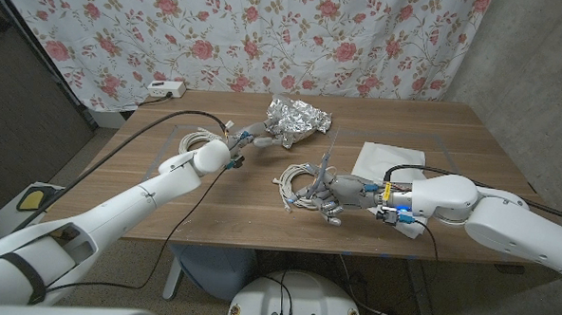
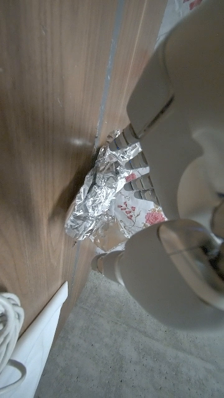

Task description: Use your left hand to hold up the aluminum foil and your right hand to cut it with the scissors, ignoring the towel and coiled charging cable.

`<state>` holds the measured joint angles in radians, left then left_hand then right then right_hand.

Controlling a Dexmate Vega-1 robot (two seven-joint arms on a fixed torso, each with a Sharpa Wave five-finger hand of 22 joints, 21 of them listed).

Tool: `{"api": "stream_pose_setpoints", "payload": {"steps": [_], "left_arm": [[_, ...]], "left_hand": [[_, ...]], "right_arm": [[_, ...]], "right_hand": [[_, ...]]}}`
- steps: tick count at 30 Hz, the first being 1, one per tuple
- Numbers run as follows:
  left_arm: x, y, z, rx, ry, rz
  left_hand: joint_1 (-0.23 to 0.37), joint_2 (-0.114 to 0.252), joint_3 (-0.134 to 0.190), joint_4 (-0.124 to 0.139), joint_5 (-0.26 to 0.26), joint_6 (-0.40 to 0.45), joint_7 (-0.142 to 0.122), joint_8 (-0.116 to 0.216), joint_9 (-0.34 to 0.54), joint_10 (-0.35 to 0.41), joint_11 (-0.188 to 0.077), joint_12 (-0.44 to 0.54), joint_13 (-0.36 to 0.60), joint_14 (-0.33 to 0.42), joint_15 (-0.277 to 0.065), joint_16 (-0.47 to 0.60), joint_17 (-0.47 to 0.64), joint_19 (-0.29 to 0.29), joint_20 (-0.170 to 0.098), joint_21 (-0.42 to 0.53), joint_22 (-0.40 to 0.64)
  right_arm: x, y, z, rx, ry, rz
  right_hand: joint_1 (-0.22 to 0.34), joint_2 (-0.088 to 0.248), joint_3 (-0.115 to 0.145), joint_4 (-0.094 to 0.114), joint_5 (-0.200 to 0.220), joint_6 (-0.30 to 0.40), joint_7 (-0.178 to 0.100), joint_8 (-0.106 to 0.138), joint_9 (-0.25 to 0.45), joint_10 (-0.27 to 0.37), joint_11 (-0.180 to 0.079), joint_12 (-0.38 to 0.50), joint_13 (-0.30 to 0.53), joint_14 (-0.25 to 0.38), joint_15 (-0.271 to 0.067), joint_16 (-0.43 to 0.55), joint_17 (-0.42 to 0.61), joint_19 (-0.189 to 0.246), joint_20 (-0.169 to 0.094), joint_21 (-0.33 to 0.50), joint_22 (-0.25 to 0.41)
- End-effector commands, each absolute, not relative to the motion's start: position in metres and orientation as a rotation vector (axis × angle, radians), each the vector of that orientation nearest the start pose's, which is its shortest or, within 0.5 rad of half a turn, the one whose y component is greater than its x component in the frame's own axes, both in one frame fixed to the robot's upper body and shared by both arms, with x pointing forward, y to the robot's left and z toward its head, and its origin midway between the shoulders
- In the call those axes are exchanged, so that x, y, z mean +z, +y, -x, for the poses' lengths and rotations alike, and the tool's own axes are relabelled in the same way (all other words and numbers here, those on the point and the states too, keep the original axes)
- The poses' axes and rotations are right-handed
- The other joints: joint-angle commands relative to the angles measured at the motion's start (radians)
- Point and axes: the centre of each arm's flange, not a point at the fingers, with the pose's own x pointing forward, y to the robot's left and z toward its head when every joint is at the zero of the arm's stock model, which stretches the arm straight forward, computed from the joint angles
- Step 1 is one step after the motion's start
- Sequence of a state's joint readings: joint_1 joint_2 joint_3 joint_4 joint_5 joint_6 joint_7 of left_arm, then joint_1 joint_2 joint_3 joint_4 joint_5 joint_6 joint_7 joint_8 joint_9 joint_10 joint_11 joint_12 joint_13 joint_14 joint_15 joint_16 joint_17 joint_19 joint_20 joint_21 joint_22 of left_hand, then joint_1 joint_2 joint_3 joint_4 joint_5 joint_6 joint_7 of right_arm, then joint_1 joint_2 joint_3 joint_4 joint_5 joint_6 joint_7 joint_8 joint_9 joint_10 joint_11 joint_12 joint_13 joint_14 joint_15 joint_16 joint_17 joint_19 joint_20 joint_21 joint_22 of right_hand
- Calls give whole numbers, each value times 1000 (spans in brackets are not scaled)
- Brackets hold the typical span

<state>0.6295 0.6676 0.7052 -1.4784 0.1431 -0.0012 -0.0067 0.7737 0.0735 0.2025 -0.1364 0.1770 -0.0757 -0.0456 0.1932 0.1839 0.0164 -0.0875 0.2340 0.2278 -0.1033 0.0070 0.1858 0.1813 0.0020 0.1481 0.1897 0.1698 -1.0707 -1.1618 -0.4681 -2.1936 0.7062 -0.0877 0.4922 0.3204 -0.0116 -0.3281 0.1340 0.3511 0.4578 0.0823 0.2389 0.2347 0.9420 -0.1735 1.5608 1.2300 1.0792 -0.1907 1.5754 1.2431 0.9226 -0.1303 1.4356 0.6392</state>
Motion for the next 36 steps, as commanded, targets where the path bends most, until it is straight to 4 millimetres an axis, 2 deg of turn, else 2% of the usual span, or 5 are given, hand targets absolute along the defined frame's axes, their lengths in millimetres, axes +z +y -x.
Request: {"api": "stream_pose_setpoints", "payload": {"steps": [1, 16, 20, 26, 36], "left_arm": [[6, 184, -658, -259, -575, -1049], [4, 179, -662, -268, -572, -1032], [3, 177, -663, -268, -569, -1035], [1, 175, -663, -265, -561, -1050], [1, 176, -657, -258, -573, -1047]], "left_hand": [[-4, 5, 3, -2, 2, 12, -1, 6, 2, 14, -4, 8, 2, 6, 1, 10, 3, 6, 4, 7, 5], [-2, 10, 5, -2, 4, 53, -16, 15, 2, 73, -14, 30, 1, 73, -23, 28, 2, 35, 2, 14, 6], [-2, 16, 8, -2, 4, 107, -30, 30, 3, 112, -26, 44, 1, 111, -41, 34, 3, 55, -2, 17, 6], [2, 32, 21, -3, 4, 207, -31, 50, 4, 193, -40, 71, 5, 189, -74, 46, 4, 96, -5, 23, 7], [1, 29, 23, -5, 2, 221, -40, 47, 4, 195, -45, 69, 7, 209, -77, 45, 4, 103, -1, 22, 7]], "right_arm": [[-66, -171, -444, 1119, -272, 594], [-66, -173, -442, 1104, -279, 583], [-66, -174, -441, 1102, -280, 580], [-67, -175, -440, 1095, -279, 577], [-69, -174, -439, 1097, -278, 580]], "right_hand": [[9, 2, 1, 3, -4, 87, 96, -5, 6, 2, -4, -2, -3, 1, -19, 0, 1, 1, -15, 9, -1], [21, 14, 2, 3, -11, 96, 93, -3, 7, 2, -5, -1, 1, 0, -19, -1, 1, -2, -13, 23, 3], [24, 17, 1, 3, -14, 97, 93, -3, 8, 4, -6, -1, 1, 0, -19, -1, 1, -2, -11, 24, -5], [26, 19, 2, 3, -16, 101, 91, -2, 8, 3, -6, -2, 0, 0, -19, -1, 1, 0, -13, 20, -15], [30, 26, 2, 4, -20, 105, 90, -2, 9, 8, -6, -7, -6, 1, -19, -1, 1, -2, -12, 25, -17]]}}
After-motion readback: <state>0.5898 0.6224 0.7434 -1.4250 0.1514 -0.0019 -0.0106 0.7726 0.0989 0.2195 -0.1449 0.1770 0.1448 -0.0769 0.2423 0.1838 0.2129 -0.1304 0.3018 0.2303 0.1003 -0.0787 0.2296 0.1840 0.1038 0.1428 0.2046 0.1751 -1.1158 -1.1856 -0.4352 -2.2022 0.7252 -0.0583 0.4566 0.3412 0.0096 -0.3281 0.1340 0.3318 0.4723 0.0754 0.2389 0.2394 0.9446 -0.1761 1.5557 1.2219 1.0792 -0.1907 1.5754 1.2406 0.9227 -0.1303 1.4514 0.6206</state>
